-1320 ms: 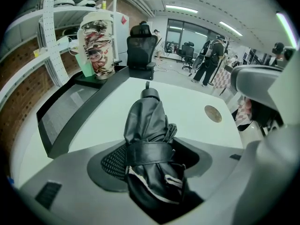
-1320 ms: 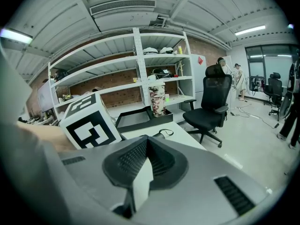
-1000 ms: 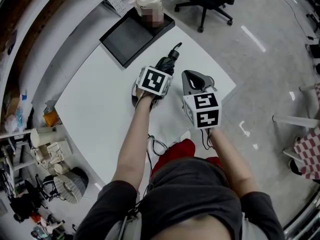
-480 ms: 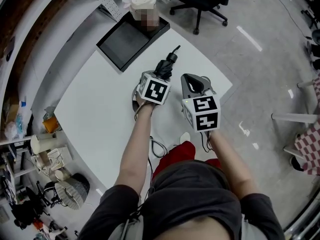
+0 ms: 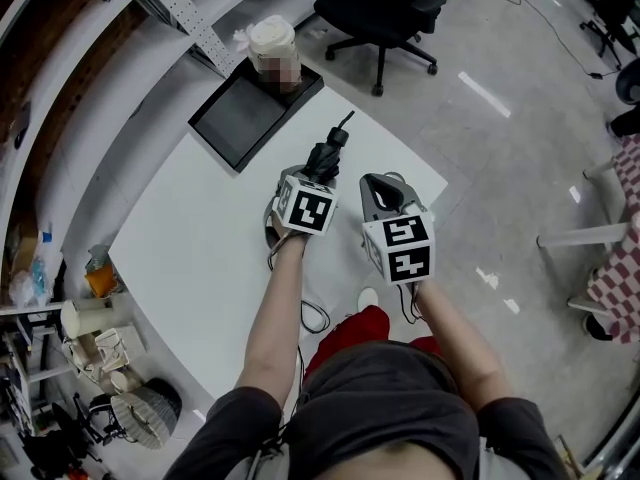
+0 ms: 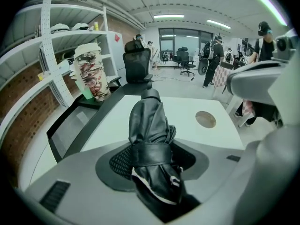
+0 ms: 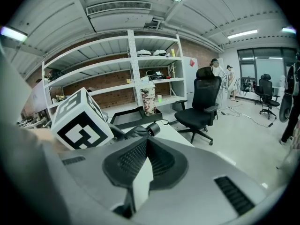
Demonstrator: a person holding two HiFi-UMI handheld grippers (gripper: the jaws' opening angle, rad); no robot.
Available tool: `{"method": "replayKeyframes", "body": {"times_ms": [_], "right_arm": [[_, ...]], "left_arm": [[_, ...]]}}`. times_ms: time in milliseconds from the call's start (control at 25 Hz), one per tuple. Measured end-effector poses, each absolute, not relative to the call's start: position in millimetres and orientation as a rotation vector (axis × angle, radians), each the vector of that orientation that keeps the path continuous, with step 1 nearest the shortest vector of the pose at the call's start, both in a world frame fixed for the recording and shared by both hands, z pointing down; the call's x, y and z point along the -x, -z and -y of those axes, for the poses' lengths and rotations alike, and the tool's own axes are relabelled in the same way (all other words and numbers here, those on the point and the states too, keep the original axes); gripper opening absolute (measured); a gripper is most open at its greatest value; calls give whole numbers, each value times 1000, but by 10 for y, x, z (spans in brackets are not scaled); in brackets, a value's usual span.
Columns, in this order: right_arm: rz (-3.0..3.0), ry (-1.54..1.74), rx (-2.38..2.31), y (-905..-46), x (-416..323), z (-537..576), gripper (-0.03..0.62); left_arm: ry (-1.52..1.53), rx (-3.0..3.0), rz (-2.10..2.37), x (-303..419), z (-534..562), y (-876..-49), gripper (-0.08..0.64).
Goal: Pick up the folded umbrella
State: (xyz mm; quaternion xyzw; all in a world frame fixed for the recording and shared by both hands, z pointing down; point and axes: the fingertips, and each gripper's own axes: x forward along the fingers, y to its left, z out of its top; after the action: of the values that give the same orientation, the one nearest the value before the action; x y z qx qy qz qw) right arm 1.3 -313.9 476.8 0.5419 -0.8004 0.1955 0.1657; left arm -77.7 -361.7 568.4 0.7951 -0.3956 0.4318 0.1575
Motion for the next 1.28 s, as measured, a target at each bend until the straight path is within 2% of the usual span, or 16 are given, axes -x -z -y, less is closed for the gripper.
{"method": "replayKeyframes", "body": {"times_ms": [1280], "right_arm": [[2399, -401, -1720, -3830, -365, 2633, 18]], "left_arm": [[-834, -2568, 1358, 331, 3156, -4086, 215]]}}
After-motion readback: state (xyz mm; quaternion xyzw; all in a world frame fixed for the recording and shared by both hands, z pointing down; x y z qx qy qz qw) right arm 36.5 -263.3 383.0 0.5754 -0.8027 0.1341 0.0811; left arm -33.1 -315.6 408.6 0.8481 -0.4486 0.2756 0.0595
